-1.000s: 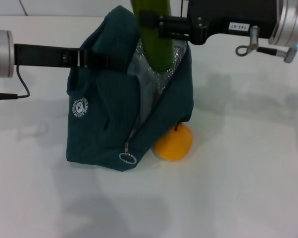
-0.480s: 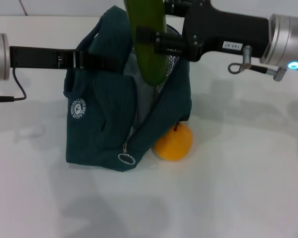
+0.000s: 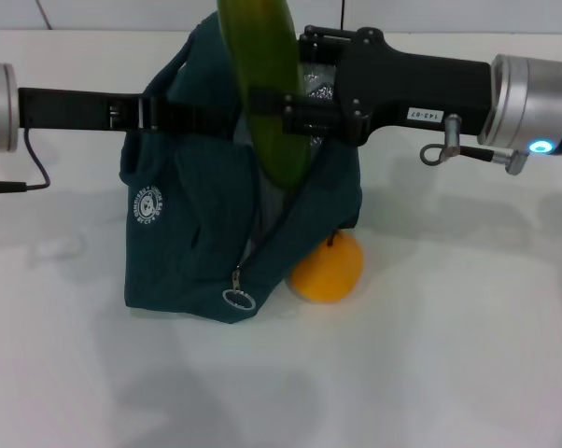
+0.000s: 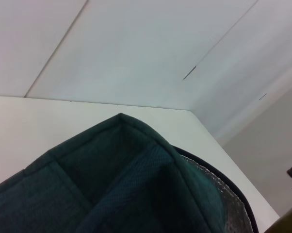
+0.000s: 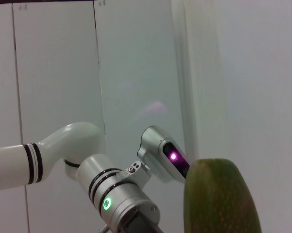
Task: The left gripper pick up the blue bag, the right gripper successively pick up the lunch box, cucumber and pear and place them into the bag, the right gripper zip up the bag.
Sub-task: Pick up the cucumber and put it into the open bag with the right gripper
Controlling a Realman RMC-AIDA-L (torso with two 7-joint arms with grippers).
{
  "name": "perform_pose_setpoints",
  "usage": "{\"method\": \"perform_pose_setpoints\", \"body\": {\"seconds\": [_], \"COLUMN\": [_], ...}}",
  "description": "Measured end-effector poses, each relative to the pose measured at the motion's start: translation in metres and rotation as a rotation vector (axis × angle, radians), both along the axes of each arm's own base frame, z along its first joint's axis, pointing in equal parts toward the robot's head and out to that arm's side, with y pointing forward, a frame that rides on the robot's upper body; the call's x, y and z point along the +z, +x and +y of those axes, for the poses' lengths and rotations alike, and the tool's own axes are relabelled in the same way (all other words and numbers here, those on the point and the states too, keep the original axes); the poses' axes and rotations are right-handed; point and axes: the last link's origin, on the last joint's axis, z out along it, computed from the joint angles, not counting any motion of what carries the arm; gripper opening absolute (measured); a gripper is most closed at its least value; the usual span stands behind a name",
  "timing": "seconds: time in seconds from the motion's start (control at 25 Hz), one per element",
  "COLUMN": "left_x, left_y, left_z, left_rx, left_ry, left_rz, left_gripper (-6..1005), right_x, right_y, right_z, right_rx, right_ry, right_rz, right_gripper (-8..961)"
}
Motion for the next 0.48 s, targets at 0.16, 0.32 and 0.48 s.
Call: {"method": "perform_pose_setpoints", "body": {"seconds": [0.16, 0.32, 0.48], "left_x": [0.0, 0.0, 0.0], "left_y": [0.0001, 0.0007, 0.0016], "left_z": [0.0001, 0.0004, 0.001], "left_rx": [-0.001, -0.002, -0.005], "left_ry": [0.0, 0.0, 0.0], "left_rz": [0.0, 0.0, 0.0], "left_gripper": [39, 39, 39], "right_x": [-0.0024, -0.0031, -0.0038], "right_y": [0.0005, 0.0017, 0.0016], "right_z": [-0.0006, -0.0006, -0.0003], "right_rx": [-0.001, -0.006, -0.007], "right_ry": [-0.004, -0.005, -0.008], "right_rz": [-0.009, -0.012, -0.015], "right_gripper": [614, 614, 615]}}
